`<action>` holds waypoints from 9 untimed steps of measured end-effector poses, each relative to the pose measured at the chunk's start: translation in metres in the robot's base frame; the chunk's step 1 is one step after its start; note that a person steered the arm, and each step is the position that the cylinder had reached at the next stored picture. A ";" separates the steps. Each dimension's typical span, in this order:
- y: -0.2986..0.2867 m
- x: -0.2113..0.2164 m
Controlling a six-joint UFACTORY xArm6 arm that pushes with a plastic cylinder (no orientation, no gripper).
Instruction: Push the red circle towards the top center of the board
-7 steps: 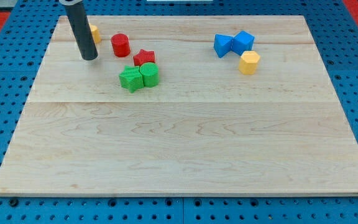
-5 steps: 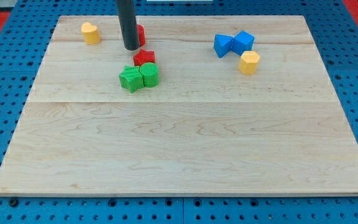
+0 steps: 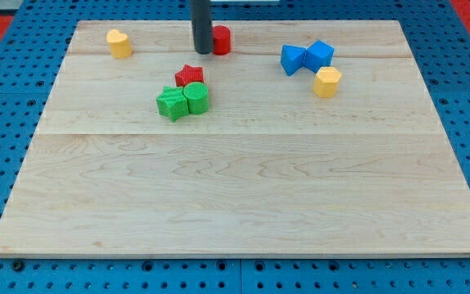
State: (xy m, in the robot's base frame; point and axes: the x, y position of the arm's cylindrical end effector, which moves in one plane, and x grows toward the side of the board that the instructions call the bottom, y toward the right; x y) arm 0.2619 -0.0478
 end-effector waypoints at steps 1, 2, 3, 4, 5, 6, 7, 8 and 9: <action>-0.054 -0.004; -0.016 -0.009; 0.008 -0.010; 0.008 -0.010; -0.001 -0.010; -0.018 -0.010; -0.036 -0.010; -0.058 0.013; -0.035 0.035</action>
